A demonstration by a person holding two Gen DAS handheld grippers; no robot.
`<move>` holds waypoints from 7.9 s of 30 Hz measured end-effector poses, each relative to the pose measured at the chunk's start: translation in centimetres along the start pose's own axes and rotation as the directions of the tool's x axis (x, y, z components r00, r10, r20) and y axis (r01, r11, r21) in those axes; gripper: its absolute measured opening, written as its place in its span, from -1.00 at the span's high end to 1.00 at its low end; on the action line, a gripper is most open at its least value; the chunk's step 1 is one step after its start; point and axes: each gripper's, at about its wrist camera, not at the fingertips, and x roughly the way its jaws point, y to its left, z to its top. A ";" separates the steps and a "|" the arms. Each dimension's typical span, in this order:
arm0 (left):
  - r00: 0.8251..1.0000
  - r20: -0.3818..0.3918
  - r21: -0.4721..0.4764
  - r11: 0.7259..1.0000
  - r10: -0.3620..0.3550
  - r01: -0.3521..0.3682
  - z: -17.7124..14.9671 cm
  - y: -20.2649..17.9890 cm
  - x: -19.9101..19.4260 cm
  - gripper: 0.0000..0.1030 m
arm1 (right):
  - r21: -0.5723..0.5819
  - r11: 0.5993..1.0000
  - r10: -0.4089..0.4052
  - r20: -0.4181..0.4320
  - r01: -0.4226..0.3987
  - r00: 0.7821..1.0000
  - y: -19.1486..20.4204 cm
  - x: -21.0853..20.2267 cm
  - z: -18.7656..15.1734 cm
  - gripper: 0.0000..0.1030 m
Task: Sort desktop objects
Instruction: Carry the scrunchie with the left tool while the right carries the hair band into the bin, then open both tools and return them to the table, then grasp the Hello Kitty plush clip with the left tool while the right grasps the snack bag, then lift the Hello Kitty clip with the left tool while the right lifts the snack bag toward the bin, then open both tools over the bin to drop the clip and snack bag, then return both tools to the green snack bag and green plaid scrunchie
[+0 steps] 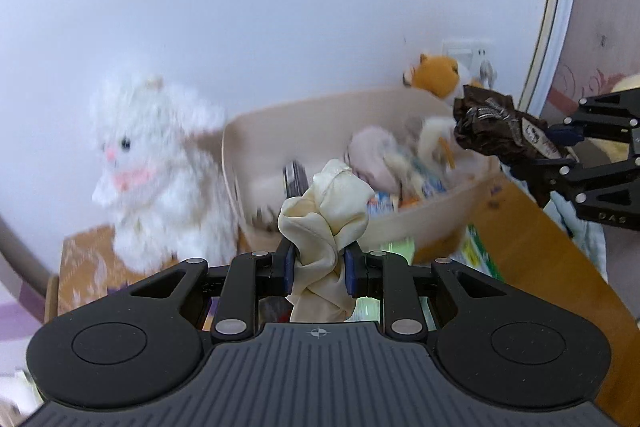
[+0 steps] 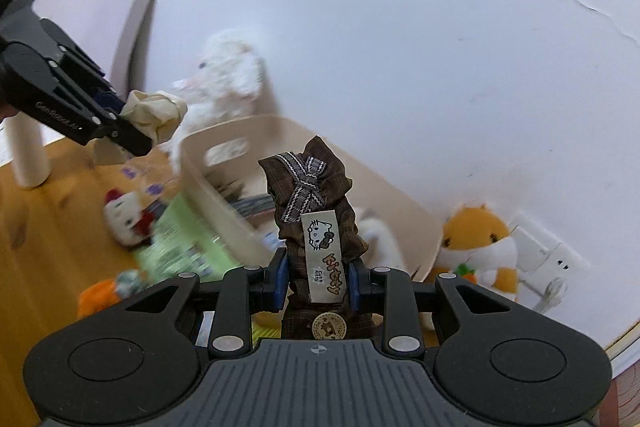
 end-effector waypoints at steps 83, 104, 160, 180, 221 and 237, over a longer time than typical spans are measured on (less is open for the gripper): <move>0.932 -0.363 -0.623 0.747 -0.015 -0.231 -8.3 7.5 9.3 -0.47 | 0.482 0.873 0.083 -0.307 0.080 0.948 5.0 8.1 -7.5 -1.00; 0.938 -0.345 -0.697 0.658 0.041 -0.285 -8.3 6.5 10.6 -0.30 | 0.544 0.839 0.145 -0.247 0.013 0.958 5.5 8.9 -7.6 -0.30; 0.997 0.081 -0.367 0.930 0.007 0.023 4.5 2.5 -0.2 -0.24 | 0.512 0.857 0.025 0.055 -0.049 0.998 -1.6 -1.7 2.7 -0.04; 0.994 0.019 -0.205 0.974 0.104 -0.098 7.2 -1.6 7.9 -0.32 | 0.516 0.850 -0.070 -0.088 0.105 0.994 -4.3 10.2 4.9 -0.27; 0.994 -0.100 -0.123 0.990 0.051 -0.063 -0.7 1.8 4.6 -0.56 | 0.399 0.917 0.046 -0.119 0.006 0.992 1.1 4.4 -3.5 -1.00; 0.974 -0.186 -0.151 0.983 -0.131 0.103 -5.6 0.6 5.4 -0.56 | 0.330 0.938 0.171 -0.169 -0.108 0.971 10.0 6.6 -5.7 -1.00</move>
